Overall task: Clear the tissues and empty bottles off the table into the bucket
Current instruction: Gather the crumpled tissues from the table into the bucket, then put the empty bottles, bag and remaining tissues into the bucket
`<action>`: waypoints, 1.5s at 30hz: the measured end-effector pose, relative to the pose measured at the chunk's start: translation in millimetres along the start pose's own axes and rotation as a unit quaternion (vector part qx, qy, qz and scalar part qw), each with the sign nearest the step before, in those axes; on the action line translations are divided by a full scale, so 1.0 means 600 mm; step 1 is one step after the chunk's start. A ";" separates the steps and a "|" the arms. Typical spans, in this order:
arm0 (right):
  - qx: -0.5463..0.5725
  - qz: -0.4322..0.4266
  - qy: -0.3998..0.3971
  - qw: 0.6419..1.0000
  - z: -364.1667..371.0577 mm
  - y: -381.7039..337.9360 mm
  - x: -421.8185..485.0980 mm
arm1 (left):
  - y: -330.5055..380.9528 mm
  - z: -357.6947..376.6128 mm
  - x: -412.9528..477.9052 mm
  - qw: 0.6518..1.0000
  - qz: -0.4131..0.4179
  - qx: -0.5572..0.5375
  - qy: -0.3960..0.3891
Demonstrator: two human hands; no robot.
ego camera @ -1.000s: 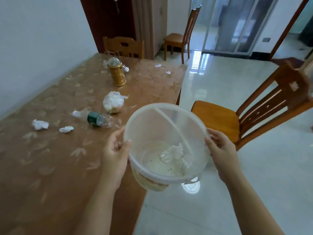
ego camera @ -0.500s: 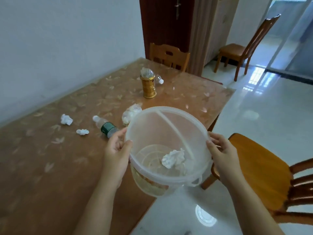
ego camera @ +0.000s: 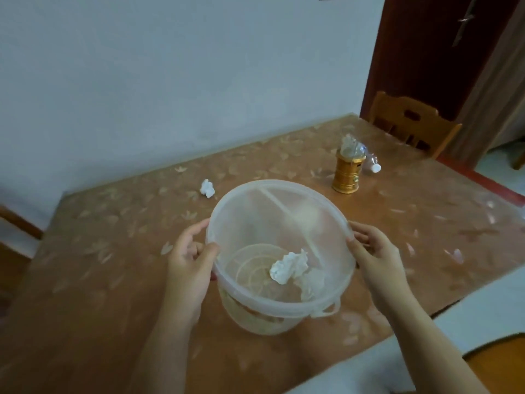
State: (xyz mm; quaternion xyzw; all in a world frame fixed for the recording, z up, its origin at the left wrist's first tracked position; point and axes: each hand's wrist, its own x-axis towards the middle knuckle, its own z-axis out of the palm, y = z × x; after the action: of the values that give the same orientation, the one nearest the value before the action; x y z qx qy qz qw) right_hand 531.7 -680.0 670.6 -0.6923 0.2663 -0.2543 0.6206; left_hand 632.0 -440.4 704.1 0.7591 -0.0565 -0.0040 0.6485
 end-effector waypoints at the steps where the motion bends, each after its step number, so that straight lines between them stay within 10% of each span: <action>1: 0.002 -0.003 -0.007 1.000 0.015 -0.001 0.010 | -0.001 -0.007 0.010 1.000 0.008 0.006 0.012; 31: 0.002 0.040 -0.305 0.952 0.298 0.061 0.201 | -0.060 -0.103 0.075 0.946 -0.054 0.104 0.303; 45: -0.319 0.037 -0.270 0.908 0.335 0.210 0.247 | -0.070 -0.097 0.065 0.907 -0.078 0.125 0.394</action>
State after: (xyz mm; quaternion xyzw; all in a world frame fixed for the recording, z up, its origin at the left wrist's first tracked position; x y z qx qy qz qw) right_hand 770.5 -647.0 528.1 -0.8852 0.1808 0.0644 0.4238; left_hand 678.9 -380.2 674.5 0.7757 0.2629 0.2519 0.5155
